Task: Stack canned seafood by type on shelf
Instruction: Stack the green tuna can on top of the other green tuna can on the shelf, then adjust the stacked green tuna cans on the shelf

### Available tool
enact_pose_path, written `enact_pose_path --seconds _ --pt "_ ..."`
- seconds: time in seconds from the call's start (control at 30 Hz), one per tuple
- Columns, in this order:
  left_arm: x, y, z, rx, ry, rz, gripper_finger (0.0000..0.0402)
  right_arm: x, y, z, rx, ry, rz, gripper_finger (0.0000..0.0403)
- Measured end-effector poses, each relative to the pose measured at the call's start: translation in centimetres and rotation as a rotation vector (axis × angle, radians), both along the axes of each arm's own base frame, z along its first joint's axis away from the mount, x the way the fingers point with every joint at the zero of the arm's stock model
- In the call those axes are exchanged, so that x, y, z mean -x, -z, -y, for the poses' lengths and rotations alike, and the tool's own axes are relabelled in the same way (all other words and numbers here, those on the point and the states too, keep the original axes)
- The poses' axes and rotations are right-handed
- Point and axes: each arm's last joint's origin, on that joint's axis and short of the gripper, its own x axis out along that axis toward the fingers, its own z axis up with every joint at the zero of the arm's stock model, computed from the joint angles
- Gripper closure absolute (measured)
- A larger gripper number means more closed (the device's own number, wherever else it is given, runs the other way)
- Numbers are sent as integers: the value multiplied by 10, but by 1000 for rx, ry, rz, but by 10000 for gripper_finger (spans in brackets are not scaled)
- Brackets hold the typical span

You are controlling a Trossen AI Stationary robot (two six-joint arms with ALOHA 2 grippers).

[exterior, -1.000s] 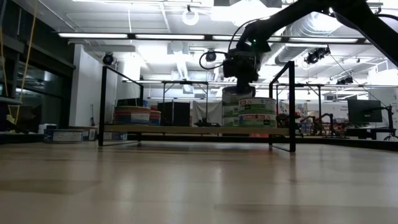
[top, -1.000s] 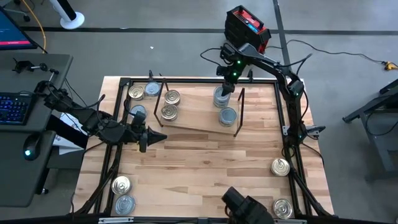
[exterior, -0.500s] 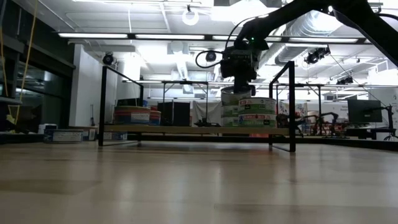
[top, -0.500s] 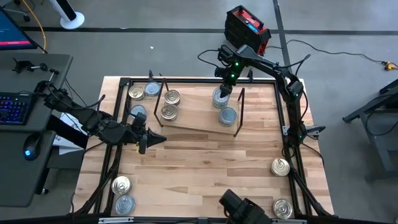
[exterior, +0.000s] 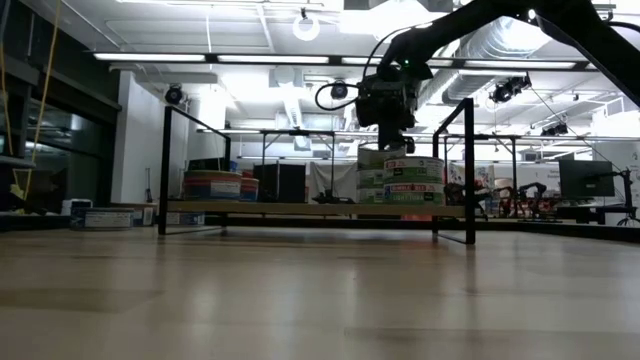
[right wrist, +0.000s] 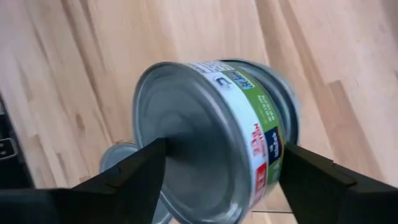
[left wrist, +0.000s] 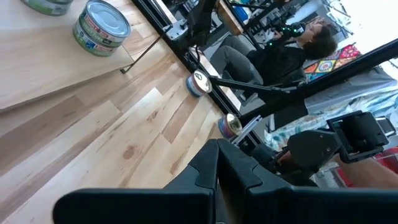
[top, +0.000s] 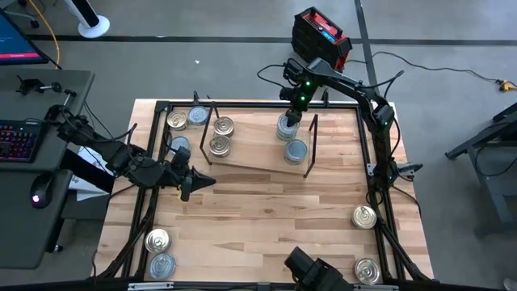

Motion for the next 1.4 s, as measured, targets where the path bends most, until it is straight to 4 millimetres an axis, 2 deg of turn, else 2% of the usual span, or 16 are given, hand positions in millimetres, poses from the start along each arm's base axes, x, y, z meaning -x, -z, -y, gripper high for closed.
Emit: enact_pose_path --seconds 0.33,0.5,0.67,0.87,1.0,1.1,1.17,1.23,1.3,1.4 --pt "0 0 0 -4 1 -1 401 -2 1 2 64 29 -41 25" --pt "0 0 0 -6 2 -1 402 1 -12 10 158 57 -61 21" --pt "0 0 0 -6 2 -1 401 -1 -41 21 233 119 35 20" --pt "0 0 0 -5 2 -1 402 -12 -74 28 314 246 201 20" --pt "0 0 0 -5 2 -1 402 -22 -78 26 344 264 264 20" --pt "0 0 0 -6 3 -1 402 -28 -71 20 384 275 211 24" --pt "0 0 0 -14 5 -2 401 -31 -62 16 434 293 137 44" --pt "0 0 0 -26 10 -2 402 -34 -53 12 491 317 63 88" --pt "0 0 0 -27 10 -2 401 -35 -45 9 508 329 18 157" --pt "0 0 0 -27 10 -2 402 -37 -33 4 493 327 -17 297"
